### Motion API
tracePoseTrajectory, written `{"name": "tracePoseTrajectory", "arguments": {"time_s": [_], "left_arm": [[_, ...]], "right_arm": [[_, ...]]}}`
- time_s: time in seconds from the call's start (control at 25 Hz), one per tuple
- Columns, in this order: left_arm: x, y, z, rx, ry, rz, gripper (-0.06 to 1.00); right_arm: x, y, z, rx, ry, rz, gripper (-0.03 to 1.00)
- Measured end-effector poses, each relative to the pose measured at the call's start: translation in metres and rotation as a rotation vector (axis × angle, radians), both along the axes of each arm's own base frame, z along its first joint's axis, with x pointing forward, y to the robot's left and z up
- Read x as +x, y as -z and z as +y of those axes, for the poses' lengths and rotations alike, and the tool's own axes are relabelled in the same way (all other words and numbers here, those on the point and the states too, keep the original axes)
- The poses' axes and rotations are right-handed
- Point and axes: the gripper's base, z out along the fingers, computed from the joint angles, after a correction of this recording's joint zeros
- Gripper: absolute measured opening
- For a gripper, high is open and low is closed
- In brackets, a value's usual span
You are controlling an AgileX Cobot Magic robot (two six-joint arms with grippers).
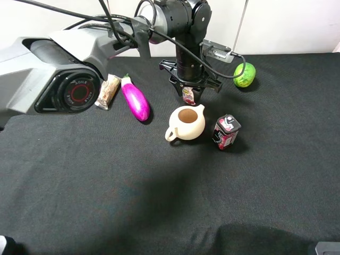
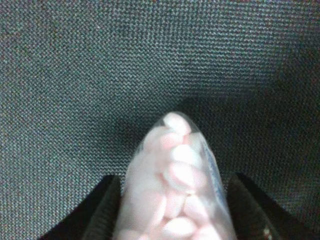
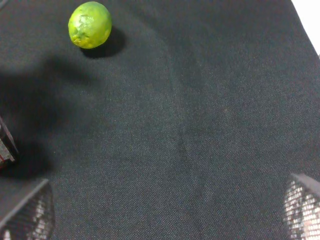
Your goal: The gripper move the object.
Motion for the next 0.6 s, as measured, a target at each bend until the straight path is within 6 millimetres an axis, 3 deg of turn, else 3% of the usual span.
{"name": "tracePoseTrajectory", "arguments": {"time_s": [0.32,0.6], "left_arm": [[0.0002,0.0,0.0002,0.002,-0.001,-0.002,0.68],[0.0002,0.0,0.0002,0.002,-0.002,-0.002,0.72]], "right_arm": [[0.0,0.0,0.0,0.0,0.0,0.0,0.69],[0.0,0.0,0.0,0.001,0.001,0.0,0.69]]}}
